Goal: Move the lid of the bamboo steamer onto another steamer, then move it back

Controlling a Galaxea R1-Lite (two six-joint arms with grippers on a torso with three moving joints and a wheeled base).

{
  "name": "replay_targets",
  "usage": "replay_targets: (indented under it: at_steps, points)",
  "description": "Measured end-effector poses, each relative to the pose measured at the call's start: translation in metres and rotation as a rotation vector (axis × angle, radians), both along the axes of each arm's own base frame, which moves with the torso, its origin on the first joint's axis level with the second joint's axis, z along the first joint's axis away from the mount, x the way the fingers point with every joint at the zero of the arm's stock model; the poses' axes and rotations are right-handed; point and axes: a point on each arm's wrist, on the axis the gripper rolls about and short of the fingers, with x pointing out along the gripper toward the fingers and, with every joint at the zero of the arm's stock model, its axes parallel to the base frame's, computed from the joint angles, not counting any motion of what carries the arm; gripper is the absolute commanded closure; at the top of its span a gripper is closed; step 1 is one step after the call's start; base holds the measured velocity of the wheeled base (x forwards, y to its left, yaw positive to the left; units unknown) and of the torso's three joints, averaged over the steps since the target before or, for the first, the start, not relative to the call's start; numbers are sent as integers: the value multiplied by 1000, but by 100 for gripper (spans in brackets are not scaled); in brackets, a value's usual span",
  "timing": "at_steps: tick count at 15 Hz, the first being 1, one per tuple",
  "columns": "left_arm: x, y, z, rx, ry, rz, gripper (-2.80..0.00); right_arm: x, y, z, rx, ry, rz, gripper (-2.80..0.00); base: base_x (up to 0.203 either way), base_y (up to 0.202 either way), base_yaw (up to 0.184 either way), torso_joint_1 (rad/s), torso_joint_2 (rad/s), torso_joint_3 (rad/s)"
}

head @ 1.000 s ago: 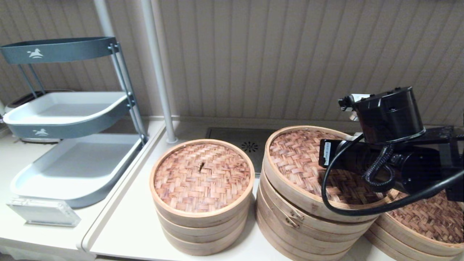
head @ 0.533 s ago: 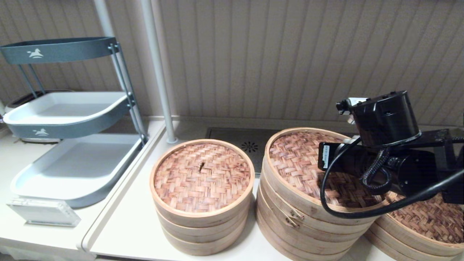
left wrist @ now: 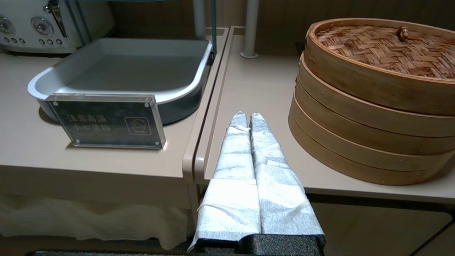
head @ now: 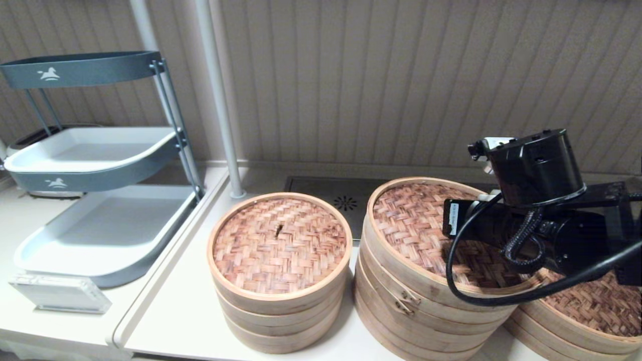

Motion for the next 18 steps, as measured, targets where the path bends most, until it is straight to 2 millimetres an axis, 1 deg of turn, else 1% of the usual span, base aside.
replay_targets:
  at_steps: [3,5,7,9,10,12,14,18]
  points:
    - [0,0,0,0,0,0,0,-1,-1,1,2,-3,2,-280,0,0,0,0,0,0]
    - [0,0,0,0,0,0,0,-4,-2,6,7,-17,5,-280,0,0,0,0,0,0]
    - [0,0,0,0,0,0,0,-8,-5,13,19,-38,6,-280,0,0,0,0,0,0]
    - [0,0,0,0,1,0,0,-17,-11,25,31,-78,14,-280,0,0,0,0,0,0]
    - [0,0,0,0,0,0,0,-23,-15,32,36,-102,18,0,0,0,0,0,0,0]
    - [0,0,0,0,0,0,0,-39,-26,46,42,-155,18,0,0,0,0,0,0,0]
    - [0,0,0,0,0,0,0,-58,-42,60,48,-212,-1,0,0,0,0,0,0,0]
    - [0,0,0,0,0,0,0,-95,-79,73,29,-261,-118,0,0,0,0,0,0,0]
